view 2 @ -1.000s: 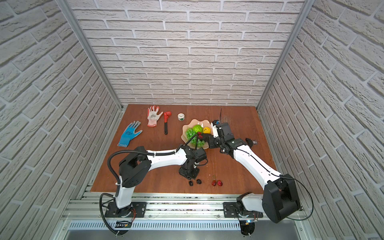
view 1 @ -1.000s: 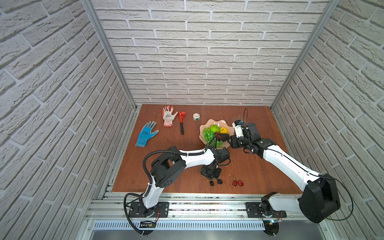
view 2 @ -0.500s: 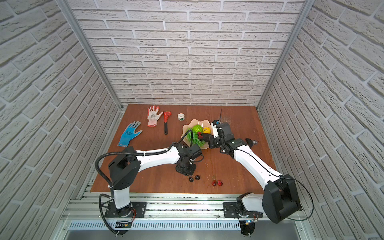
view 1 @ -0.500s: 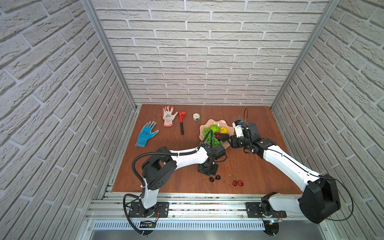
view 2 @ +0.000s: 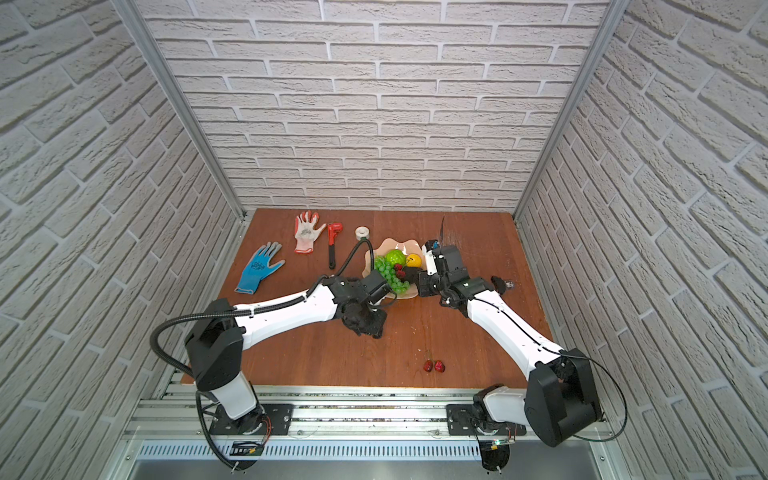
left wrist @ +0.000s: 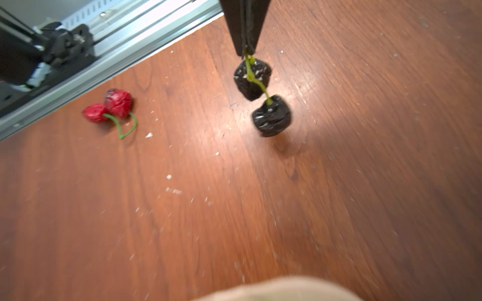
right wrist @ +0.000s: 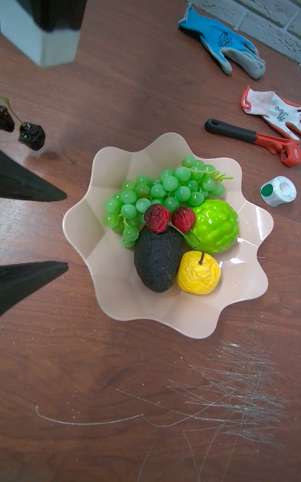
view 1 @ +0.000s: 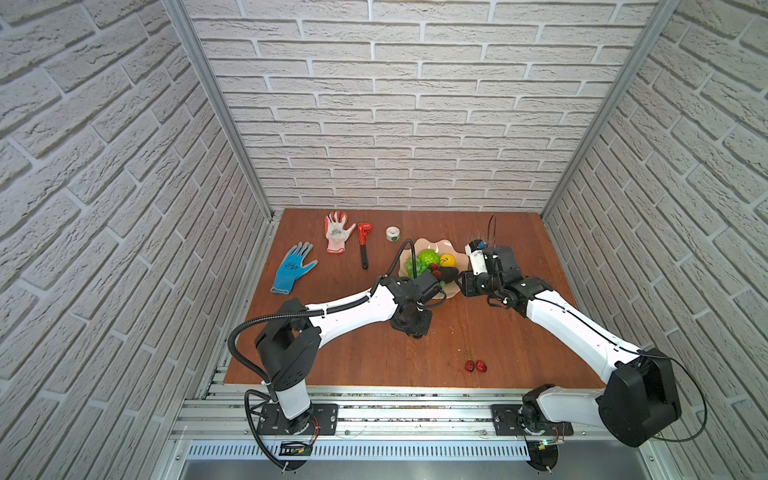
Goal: Place and organize the fake fruits in the fruit bowl
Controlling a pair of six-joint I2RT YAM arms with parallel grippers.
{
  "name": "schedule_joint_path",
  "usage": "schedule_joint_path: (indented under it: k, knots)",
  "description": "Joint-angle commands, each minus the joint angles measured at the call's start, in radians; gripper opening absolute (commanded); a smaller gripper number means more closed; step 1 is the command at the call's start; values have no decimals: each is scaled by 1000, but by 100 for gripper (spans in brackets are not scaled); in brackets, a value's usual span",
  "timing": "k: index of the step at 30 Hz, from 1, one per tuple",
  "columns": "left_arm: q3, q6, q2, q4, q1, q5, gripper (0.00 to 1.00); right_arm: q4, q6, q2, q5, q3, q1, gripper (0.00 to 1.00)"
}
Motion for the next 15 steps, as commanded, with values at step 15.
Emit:
schedule_joint_path:
  k: [15]
  knots:
    - [200,120,69,-20,123,36,7,-6,3,-55,27,15,-3,40]
